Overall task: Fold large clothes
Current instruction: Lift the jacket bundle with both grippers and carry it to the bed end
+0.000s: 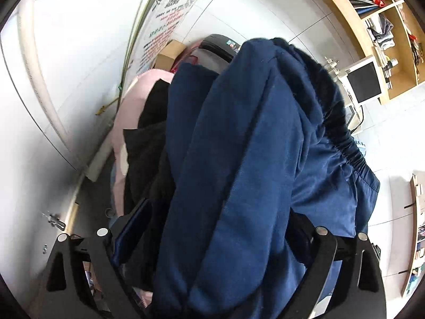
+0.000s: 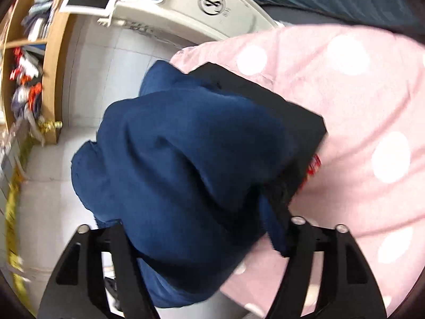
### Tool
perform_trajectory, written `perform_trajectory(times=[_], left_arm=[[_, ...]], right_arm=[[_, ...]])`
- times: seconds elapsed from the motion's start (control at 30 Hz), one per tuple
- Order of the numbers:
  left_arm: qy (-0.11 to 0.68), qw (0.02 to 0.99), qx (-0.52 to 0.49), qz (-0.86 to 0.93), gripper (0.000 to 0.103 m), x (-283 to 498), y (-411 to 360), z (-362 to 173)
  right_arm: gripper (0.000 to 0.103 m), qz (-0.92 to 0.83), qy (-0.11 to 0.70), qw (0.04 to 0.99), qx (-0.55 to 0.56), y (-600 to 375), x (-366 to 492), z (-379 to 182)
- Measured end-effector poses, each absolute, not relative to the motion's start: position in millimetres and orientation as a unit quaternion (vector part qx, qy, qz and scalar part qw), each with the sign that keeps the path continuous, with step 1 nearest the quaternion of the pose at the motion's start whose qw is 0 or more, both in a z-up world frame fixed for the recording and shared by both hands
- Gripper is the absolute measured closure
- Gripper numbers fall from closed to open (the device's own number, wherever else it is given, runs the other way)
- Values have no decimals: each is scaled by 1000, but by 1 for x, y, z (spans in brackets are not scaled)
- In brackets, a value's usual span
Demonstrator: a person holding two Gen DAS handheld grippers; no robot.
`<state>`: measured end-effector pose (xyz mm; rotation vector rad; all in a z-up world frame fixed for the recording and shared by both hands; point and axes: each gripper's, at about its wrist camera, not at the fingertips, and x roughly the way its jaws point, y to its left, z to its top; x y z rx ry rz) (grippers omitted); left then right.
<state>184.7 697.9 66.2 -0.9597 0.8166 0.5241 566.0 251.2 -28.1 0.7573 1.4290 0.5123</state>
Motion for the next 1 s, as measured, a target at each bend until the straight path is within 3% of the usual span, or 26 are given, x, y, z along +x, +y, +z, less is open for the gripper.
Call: perform_trajectory(times=[0.17,0.27,0.37,0.5,0.6,0.73,0.87,0.9,0.93,1.0], left_arm=[[322,812,-386,296,14,161,677,120],[291,829,-348,328,12,148,667,151],[305,846,-300,319,12,161,652,168],[336,861,-230,306,12,188,643,168],[360,856,-214,302,12,210,657,164],[374,852,-223,290,12,236,684,156],[410,841,-204,288,13,259,700,141],[414,839,-204,287,14,262,703,139],[419,837,-211,282,15,264,707,135],[421,834,-228,273,26,265,714,127]], right_arm=[[32,230,622,633,400,214,545,-19],[32,227,613,666,359,206,537,1],[32,198,555,777,220,218,531,50],[32,208,403,890,46,260,515,123],[32,301,431,850,-28,327,542,139],[32,312,467,826,-38,392,587,132],[46,280,549,778,-126,456,627,78],[54,278,562,767,-134,463,629,73],[81,279,567,761,-143,470,632,68],[95,261,541,790,-125,465,644,77]])
